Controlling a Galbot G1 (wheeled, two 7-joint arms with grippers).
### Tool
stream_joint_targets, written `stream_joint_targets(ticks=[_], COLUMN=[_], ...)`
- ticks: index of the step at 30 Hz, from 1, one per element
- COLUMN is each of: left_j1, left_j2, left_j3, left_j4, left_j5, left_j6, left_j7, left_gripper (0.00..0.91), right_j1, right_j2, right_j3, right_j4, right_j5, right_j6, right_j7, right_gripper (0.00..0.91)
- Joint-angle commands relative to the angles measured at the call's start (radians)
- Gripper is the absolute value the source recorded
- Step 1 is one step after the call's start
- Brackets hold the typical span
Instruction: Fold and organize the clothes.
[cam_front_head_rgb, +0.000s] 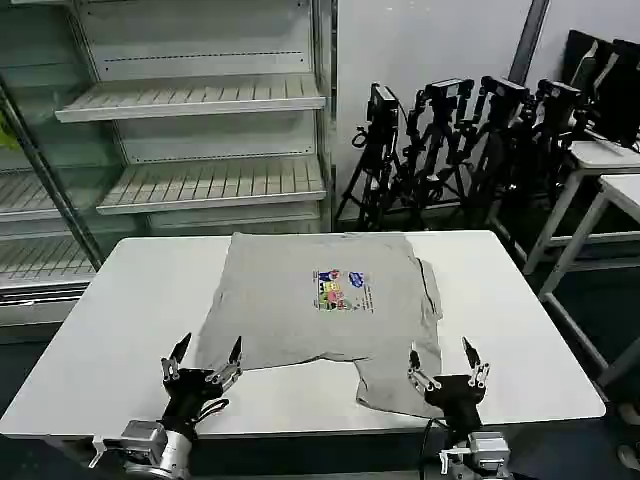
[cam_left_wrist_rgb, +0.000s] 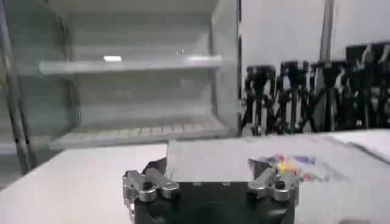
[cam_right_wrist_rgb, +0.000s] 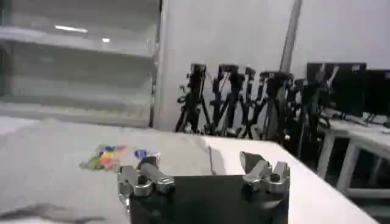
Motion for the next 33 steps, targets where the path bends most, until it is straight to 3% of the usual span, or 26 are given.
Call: stream_joint_targets(ticks=[1,13,19,20,21,22,23,25,33], left_j1=[-0.048,-0.108,-0.128,-0.132,-0.135,-0.139,-0.141,-0.141,-0.125], left_j2=[0.032,0.053,0.056,0.055,0.054,0.053,0.052,0.051,0.043], left_j3=[-0.048,-0.045,-0.036,-0.035,-0.034,-0.032,-0.03,-0.024,-0.018], left_j4=[0.088,0.202,0.222,0.223,0.225,0.228,0.23,0.228,0.209], left_j5=[-0.138,-0.213,-0.213,-0.214,-0.213,-0.213,-0.212,-0.211,-0.227], left_j6=[0.207,0.208,0.208,0.208,0.209,0.209,0.209,0.208,0.208], left_j7=[-0.049,-0.091,-0.074,-0.072,-0.071,-0.07,-0.069,-0.067,-0.075], left_gripper=[0.907,0.907,0.907,0.796,0.584,0.02,0.02,0.02,0.02], right_j1=[-0.035,-0.022,-0.048,-0.054,-0.059,-0.062,-0.064,-0.067,-0.079], right_j2=[0.004,0.021,0.029,0.03,0.03,0.03,0.031,0.031,0.031], right_j3=[0.0,0.019,-0.002,-0.007,-0.011,-0.016,-0.02,-0.023,-0.024], right_j4=[-0.023,-0.111,-0.087,-0.082,-0.081,-0.083,-0.087,-0.09,-0.084], right_j5=[0.0,0.009,0.024,0.021,0.02,0.02,0.019,0.021,0.048], right_j6=[-0.058,-0.071,-0.097,-0.101,-0.106,-0.109,-0.112,-0.113,-0.116], right_j7=[-0.007,-0.017,-0.015,-0.015,-0.015,-0.015,-0.013,-0.011,-0.006], right_gripper=[0.907,0.907,0.907,0.907,0.887,0.433,0.242,0.0,0.0])
